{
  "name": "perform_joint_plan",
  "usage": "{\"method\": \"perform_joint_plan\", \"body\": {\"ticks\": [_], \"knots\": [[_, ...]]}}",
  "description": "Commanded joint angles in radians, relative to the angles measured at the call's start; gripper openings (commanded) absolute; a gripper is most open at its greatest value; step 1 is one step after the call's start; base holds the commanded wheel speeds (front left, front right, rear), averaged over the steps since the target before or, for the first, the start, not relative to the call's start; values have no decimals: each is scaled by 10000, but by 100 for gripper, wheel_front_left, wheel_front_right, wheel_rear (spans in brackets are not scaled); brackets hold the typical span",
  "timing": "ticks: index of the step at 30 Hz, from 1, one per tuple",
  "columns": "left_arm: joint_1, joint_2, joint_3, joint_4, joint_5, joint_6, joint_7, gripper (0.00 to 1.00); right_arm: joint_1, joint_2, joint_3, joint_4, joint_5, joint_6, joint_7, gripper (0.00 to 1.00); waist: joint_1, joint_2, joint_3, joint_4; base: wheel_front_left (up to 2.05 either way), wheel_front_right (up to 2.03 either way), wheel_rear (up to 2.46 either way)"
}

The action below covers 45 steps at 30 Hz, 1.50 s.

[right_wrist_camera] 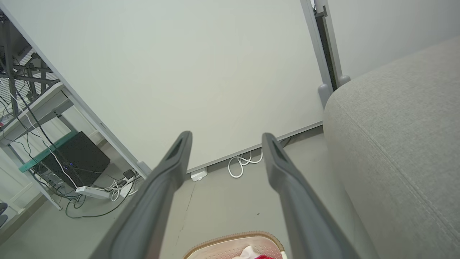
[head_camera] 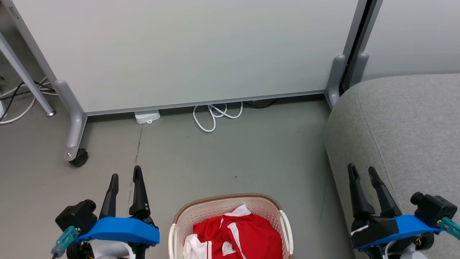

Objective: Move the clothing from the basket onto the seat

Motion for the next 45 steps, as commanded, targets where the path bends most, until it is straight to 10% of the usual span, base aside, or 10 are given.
{"method": "perform_joint_plan", "body": {"ticks": [1, 45], "knots": [[-203, 75, -70, -86, 348, 53, -110, 100, 2, -73, 39, -78, -371, 17, -124, 100, -1, 0, 7, 10, 0, 0, 0], [-203, 91, -714, 35, 3984, 240, -1055, 100, 90, -99, 247, 44, -4482, 26, -1066, 100, -1, 0, 56, 252, 0, 0, 0]]}}
